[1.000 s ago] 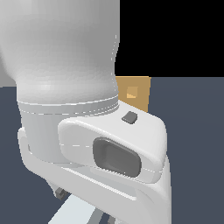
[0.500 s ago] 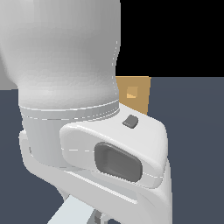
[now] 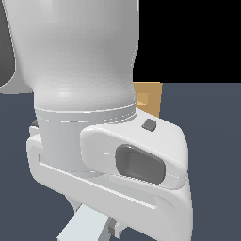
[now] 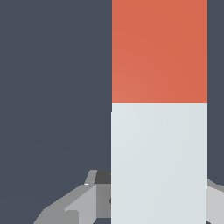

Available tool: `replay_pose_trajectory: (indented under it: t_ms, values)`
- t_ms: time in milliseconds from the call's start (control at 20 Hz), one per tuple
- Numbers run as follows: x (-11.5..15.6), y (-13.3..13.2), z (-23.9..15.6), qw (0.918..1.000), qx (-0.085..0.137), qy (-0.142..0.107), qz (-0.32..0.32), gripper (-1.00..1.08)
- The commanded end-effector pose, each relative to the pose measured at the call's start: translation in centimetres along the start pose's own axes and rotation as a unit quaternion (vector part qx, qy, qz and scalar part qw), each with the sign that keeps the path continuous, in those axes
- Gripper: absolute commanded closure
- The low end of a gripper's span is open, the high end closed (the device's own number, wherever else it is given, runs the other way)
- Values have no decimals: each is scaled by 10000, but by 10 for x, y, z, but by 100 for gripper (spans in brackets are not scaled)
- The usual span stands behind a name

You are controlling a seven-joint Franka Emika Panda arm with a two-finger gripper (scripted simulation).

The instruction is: Insert the peg into the horizontal hole in a box.

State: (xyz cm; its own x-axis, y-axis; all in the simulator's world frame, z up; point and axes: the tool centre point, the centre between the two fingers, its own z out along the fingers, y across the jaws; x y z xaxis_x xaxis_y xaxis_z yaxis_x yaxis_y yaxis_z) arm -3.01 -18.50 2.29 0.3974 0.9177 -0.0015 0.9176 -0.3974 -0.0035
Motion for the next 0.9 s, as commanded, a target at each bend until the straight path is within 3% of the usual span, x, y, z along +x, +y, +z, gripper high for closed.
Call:
replay_pose_trajectory:
  t_ms: [0, 450, 850]
  values:
    - [9, 6, -6, 9999, -19, 2, -125, 108]
    - [68, 36, -35, 9952, -22, -9, -974, 108]
    - [152, 59, -71, 9781, -23, -10, -2081, 108]
